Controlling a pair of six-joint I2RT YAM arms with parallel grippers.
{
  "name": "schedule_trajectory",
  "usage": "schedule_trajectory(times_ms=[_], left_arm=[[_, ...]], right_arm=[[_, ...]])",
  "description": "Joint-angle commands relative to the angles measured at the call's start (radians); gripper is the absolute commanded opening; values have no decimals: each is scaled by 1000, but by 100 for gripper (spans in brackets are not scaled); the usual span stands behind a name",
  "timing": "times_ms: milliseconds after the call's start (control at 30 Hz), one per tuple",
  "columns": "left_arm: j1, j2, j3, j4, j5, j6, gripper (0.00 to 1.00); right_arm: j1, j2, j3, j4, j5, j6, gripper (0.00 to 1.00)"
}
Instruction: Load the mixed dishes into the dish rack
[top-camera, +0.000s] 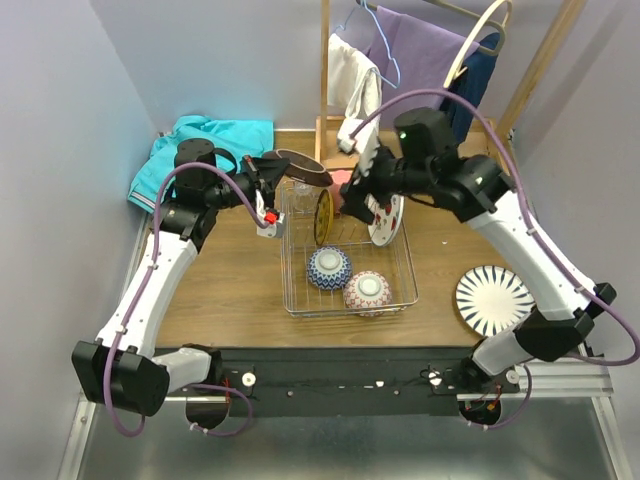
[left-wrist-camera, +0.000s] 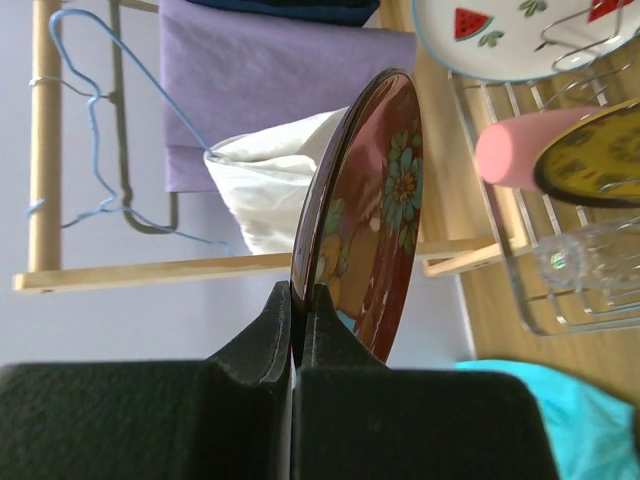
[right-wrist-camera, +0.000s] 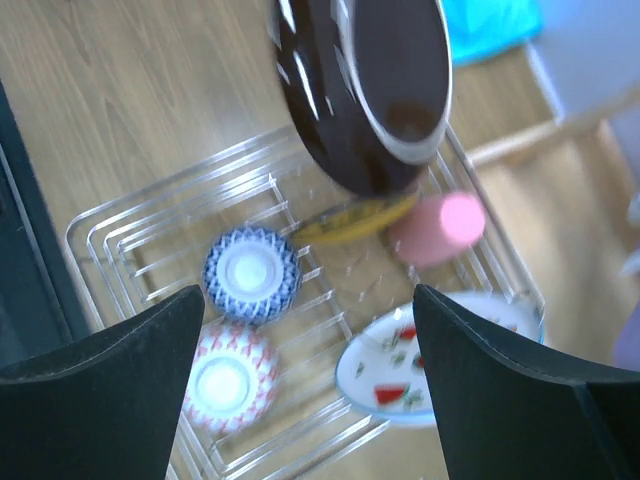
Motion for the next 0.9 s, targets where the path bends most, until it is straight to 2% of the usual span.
schedule_trajectory(times_ms=[0,167,300,400,667,767,867], left_arm=[[-21,-50,40,1,-26,-151,0],[-30,-67,56,59,-66,-362,0],[-40,-108,40,56,-79,-397,0],[-50,-125,34,28,-87,-396,0],[-71,-147,33,-16,-106,-397,0],[-76,-155,33,-6,-107,-419,0],[-77,-158,33,-4,-113,-426,0]], right_arm=[[183,-45,-81,195,232,-174,93],[320,-106,-285,417,394,-227,93],[358,-82,-341,559,593,-182,93],[359,-60,-336,642,687,-133,92],[360,-70,-344,665,718,-128,85],[359,-59,-346,642,692,-124,77],[360,-45,-335,622,662,-113,63]])
